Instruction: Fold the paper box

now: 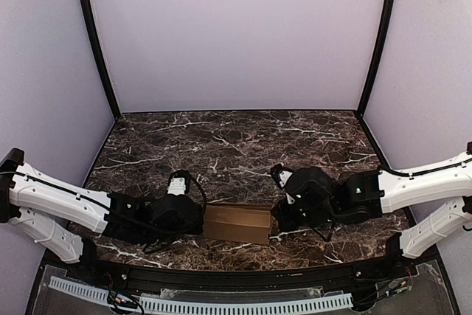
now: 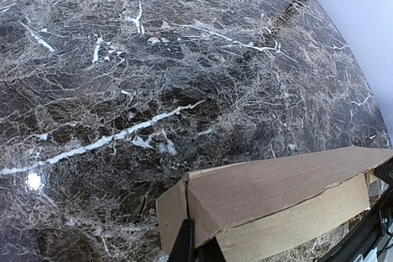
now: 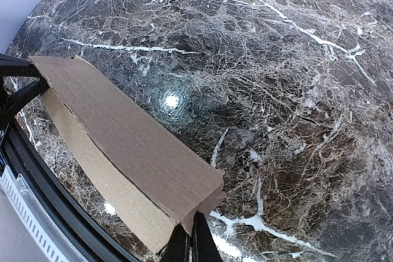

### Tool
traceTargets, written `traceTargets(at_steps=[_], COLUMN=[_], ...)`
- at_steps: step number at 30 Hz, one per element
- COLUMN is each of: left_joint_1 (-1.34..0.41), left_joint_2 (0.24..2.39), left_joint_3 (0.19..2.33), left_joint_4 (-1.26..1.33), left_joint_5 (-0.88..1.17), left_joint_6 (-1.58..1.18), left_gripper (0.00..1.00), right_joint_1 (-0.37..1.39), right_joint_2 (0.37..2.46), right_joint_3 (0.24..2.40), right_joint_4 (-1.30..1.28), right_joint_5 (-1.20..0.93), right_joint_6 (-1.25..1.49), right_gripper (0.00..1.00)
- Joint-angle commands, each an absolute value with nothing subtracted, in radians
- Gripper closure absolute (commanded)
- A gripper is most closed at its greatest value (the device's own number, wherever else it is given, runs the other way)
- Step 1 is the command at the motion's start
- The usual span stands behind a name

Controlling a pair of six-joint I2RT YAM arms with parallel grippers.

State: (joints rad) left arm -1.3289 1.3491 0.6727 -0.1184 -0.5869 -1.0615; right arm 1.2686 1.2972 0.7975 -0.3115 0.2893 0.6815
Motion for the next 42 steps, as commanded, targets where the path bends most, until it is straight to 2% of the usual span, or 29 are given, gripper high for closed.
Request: traceTargets(at_steps=[1, 19, 42], left_joint_1=[-1.340, -1.361, -1.365], left_joint_2=[1.441, 1.453, 1.442], left_joint_3=[0.624, 0.617, 0.625], left_joint_4=[-0.318, -0.310, -0.311], left_joint_5=[-0.413, -0.453, -0.454], left_joint_6=[-1.065, -1.067, -1.072], left_gripper=[1.00, 1.00, 1.00], right_joint_1=[1.277, 1.117, 1.190], right_joint_2=[1.329, 1.236, 1.248], right_joint_3=[0.853, 0.830, 0.682], right_joint_4=[-0.288, -0.306, -0.256], right_joint_5=[0.164, -0.094, 0.088], right_joint_6=[0.775, 0.943, 1.005], right_gripper=[1.00, 1.00, 1.00])
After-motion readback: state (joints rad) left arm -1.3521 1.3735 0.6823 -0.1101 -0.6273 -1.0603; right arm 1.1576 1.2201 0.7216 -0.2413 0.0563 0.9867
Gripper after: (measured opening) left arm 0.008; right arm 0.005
